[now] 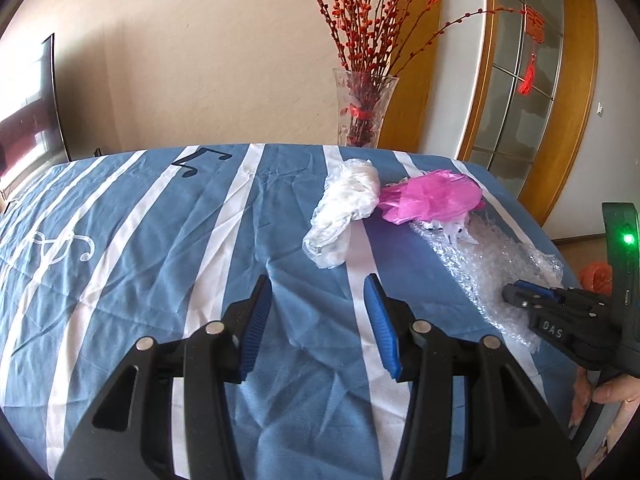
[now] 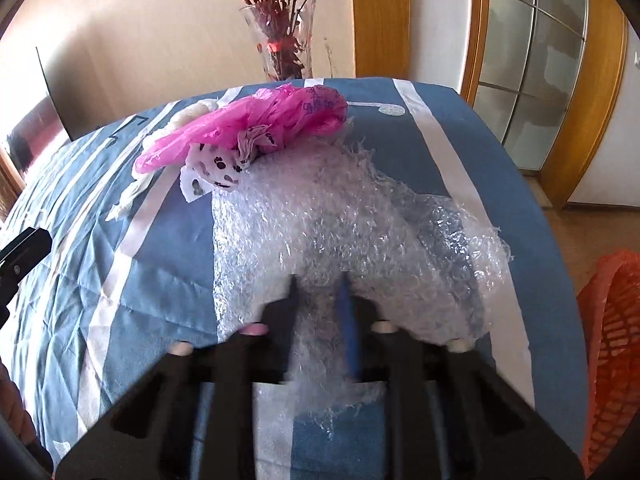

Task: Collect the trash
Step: 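Grasp the bubble wrap with the right gripper while the left grasps the pink bag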

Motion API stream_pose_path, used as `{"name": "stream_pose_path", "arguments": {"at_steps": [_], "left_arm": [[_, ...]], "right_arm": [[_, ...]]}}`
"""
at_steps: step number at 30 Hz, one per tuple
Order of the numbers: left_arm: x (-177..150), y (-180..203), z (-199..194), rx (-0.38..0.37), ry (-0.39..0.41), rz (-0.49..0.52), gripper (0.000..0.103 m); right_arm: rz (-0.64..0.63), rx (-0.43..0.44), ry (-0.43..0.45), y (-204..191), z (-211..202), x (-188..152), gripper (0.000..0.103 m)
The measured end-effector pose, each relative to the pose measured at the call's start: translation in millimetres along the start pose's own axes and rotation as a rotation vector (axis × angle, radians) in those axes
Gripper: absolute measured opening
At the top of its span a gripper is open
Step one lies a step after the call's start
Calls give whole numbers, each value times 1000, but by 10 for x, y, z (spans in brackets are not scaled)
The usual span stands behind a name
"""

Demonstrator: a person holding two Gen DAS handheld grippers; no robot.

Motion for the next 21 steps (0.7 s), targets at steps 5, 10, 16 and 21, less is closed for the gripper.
{"name": "stream_pose_path", "arguments": {"at_steps": [5, 10, 16, 21], "left_arm": [[4, -20, 13, -7, -2, -7, 48], [31, -17, 24, -12, -5, -9, 48], [91, 88, 18, -22, -2, 2, 48], [206, 280, 43, -54, 2, 22, 48]], "right_arm": [[4, 0, 38, 38, -118, -17, 1], [1, -1, 115, 126, -397, -24, 1], [17, -41, 214, 392, -780, -21, 1], [33, -94, 287, 605, -992, 12, 1]]}}
Point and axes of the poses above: each gripper's, at about its wrist camera, not at the fingertips, and z roughly the way its jaws point, y to its right, x to its top, the point moved 5 cm from there along z, roughly the way its jaws point, and after that the axes turned 13 degrees about z, right-handed, at the moved point
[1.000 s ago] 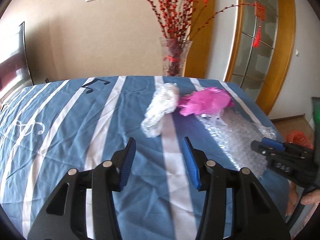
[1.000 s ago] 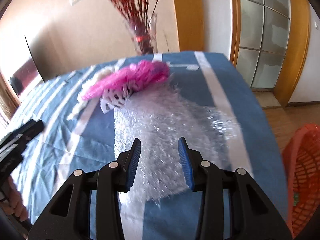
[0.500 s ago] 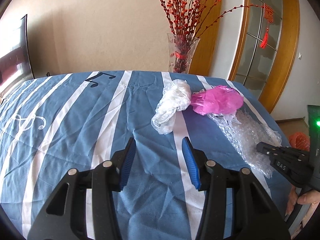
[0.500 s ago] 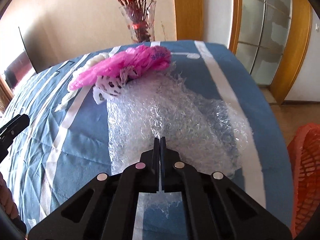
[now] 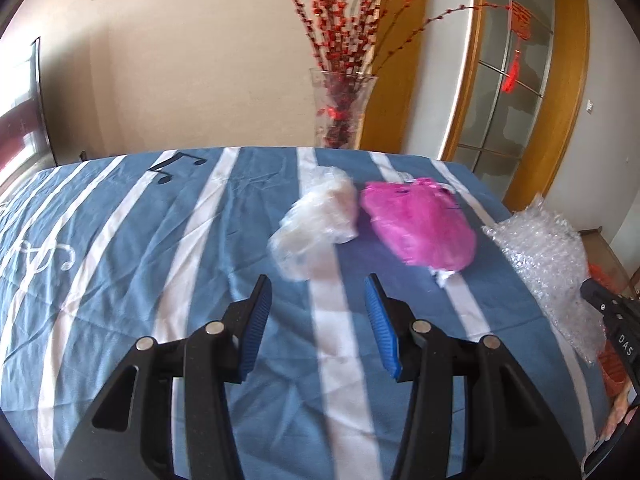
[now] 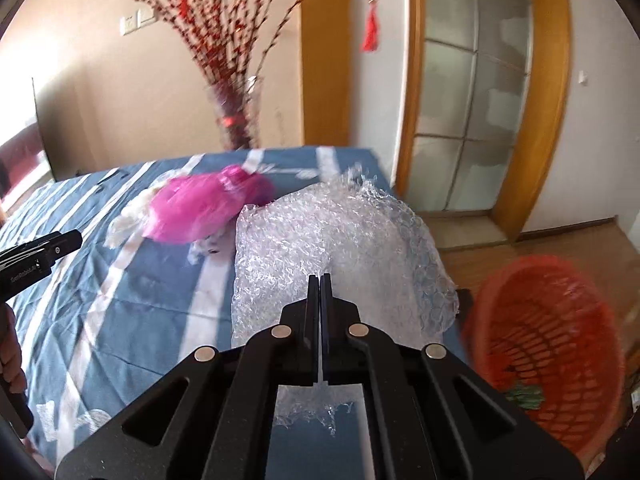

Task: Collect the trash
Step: 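Grasp the bubble wrap with the right gripper while the left grasps the pink bag, then carry the pink bag and bubble wrap over the red basket with both grippers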

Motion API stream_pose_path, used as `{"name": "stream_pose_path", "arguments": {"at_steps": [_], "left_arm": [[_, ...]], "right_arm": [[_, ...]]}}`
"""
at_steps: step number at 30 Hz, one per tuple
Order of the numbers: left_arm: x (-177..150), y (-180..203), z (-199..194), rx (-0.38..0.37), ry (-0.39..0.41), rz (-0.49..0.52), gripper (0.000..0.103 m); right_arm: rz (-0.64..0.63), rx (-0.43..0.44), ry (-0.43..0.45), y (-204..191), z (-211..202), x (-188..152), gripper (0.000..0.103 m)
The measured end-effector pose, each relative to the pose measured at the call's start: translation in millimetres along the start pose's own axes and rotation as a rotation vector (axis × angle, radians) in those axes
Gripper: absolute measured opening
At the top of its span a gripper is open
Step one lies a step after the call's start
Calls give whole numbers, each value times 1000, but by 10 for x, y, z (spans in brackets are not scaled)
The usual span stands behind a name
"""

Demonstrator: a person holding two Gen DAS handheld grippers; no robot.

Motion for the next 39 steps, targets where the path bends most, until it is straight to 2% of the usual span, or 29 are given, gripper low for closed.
{"name": "stream_pose_path", "arguments": {"at_steps": [4, 10, 16, 17, 18, 21, 27, 34, 39], "left_arm": [[150, 242, 65, -42, 10, 25, 48], [406, 590, 393, -73, -12, 68, 53], [467, 748, 882, -66, -107, 105, 53], [453, 763, 927, -74, -123, 105, 48], [433, 768, 986, -85, -138, 103, 31], [359, 770, 1096, -114, -174, 96, 4], [367, 725, 802, -135, -84, 102, 2], [557, 744, 223, -146, 41, 124, 2], [674, 823, -77, -168, 93, 136, 2]], "right_arm": [[17, -12, 26, 102, -46, 77, 1], [26, -14, 23, 212, -60, 60, 1], [45, -11, 12, 297, -20, 51, 1], [51, -8, 9, 310, -13, 51, 1], [54, -6, 8, 309, -9, 47, 1], [66, 2, 2, 318, 1, 42, 1], [75, 11, 20, 325, -67, 71, 1], [80, 23, 60, 337, -253, 128, 1], [82, 25, 80, 379, -372, 157, 1]]}}
Point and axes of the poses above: each gripper's, at about its wrist camera, not at the fingertips, and z roughly the way its jaws point, y to its right, x to its top, the point moved 5 cm from there along z, roughly the way its jaws point, and after that the axes turned 13 degrees about z, right-handed, at the moved point
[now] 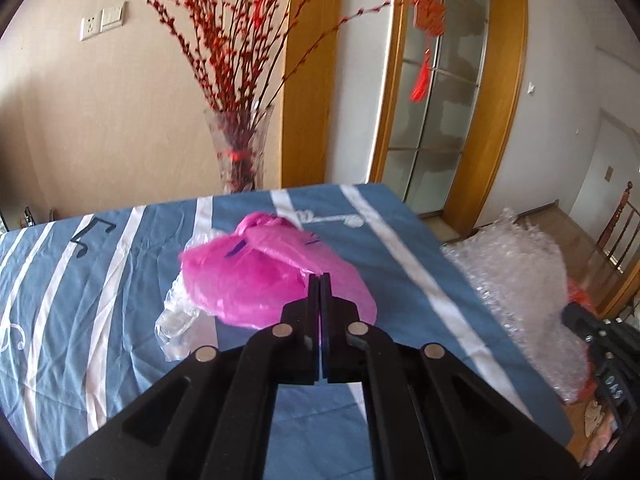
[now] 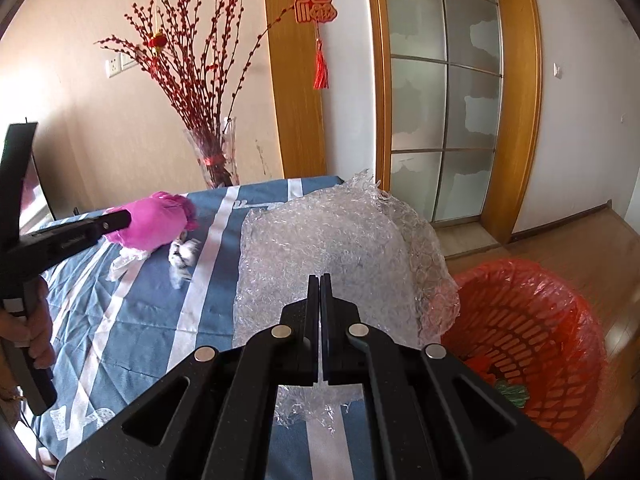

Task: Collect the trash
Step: 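Carry the pink bag and bubble wrap over the red basket with both grippers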

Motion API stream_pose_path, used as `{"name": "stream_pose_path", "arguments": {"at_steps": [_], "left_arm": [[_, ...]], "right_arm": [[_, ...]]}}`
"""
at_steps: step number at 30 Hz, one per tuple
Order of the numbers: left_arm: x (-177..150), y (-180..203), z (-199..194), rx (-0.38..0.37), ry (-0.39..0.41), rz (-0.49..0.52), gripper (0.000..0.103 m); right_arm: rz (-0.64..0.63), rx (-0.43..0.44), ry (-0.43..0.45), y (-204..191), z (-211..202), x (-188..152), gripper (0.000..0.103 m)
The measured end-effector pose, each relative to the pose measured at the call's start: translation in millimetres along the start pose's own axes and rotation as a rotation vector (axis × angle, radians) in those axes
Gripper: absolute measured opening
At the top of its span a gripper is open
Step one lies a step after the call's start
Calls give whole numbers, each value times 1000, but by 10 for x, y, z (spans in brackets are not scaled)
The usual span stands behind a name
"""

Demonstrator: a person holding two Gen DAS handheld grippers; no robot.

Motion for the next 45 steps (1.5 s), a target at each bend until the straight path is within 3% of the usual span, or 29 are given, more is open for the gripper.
{"name": "stream_pose_path", "arguments": {"at_steps": [11, 24, 36, 45], "left_arm": [[344, 529, -400, -89, 88, 60, 2], [416, 1722, -532, -286, 129, 173, 2], [241, 2666, -286, -435, 83, 230, 2], [54, 3153, 12, -503, 11, 254, 2]], "right_arm": [[34, -22, 52, 300, -280, 119, 1], [128, -137, 104, 1052, -626, 168, 1], [257, -252, 99, 1902, -740, 117, 1], [345, -258, 67, 2248, -646, 28, 1]]}}
Point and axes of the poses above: each gripper's, at about its wrist camera, not at the fingertips, and z roughly the way its jaws point, y to its right, x to its top, the point moved 5 cm from there along z, roughly the way its jaws point, and after that the axes turned 13 degrees about z, right-handed, at the moved point
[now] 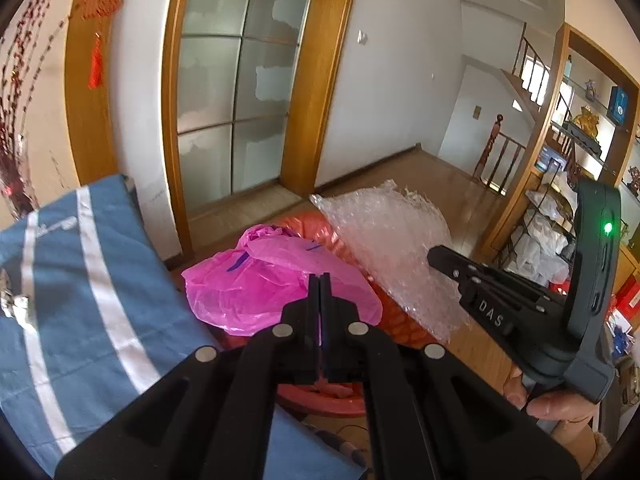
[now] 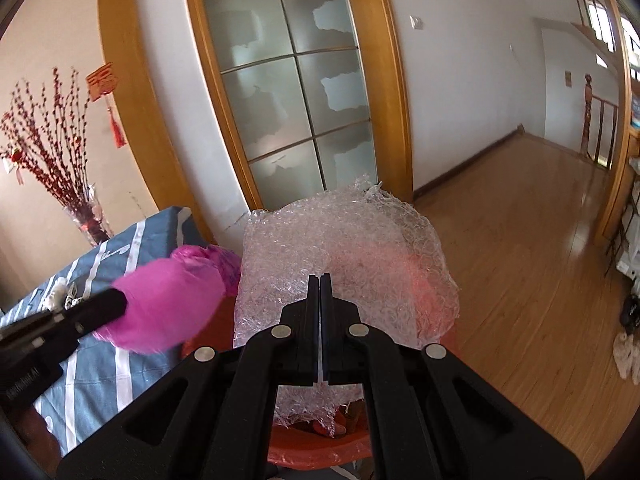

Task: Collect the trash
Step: 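Carry the pink bag and bubble wrap over the red basket with both grippers, then open both grippers to drop the pink bag and bubble wrap into the basket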

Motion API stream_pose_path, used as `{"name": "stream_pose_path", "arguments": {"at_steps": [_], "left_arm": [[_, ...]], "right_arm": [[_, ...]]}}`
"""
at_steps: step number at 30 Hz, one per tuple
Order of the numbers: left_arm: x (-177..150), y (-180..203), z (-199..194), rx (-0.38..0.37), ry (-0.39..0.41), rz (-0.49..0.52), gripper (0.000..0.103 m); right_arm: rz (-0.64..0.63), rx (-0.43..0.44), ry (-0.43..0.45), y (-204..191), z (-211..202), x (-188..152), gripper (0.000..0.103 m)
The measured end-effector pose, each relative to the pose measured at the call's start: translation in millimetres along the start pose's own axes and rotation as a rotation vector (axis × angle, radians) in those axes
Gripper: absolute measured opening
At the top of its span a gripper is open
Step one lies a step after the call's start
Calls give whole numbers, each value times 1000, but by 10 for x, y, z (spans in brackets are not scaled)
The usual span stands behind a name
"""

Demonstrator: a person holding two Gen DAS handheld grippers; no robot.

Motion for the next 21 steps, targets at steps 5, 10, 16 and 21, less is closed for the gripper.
{"name": "stream_pose_path", "arguments": {"at_steps": [5, 10, 16, 21], "left_arm": [[-126, 55, 216, -8, -58, -6, 5], [-261, -98, 287, 15, -105, -36, 25], [-422, -372, 105, 116, -124, -15, 39], [-595, -724, -207, 234, -124, -18, 51]], "right_arm": [[34, 13, -34, 85, 96, -52, 3], [44, -4, -38, 144, 113, -89, 30], [5, -23, -12, 72, 49, -78, 34], [-30, 4, -4, -100, -4, -100, 40]]}}
Point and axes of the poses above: each gripper's, at about its wrist camera, not at the fingertips, and z roughly the way its jaws point, y to its right, x to its top, the point moved 5 cm from there along z, roughly the way its jaws point, and after that the axes turned 13 degrees about z, right-handed, at the moved point
